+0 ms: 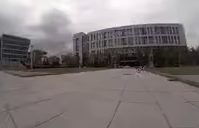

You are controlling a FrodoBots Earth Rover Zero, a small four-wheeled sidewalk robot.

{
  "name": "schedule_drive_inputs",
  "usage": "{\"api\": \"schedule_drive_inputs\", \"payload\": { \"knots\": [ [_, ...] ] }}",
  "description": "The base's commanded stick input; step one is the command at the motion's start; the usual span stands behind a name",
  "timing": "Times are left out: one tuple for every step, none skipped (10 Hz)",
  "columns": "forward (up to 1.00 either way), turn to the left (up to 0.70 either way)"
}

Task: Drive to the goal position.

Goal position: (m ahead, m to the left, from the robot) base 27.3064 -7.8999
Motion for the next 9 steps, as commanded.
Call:
{"api": "schedule_drive_inputs", "payload": {
  "knots": [
    [0.70, 0.00],
    [0.70, 0.00],
    [0.70, 0.00],
    [0.70, 0.00],
    [0.70, 0.00],
    [0.70, 0.00],
    [0.70, 0.22],
    [0.70, 0.35],
    [0.70, 0.35]
  ]
}}
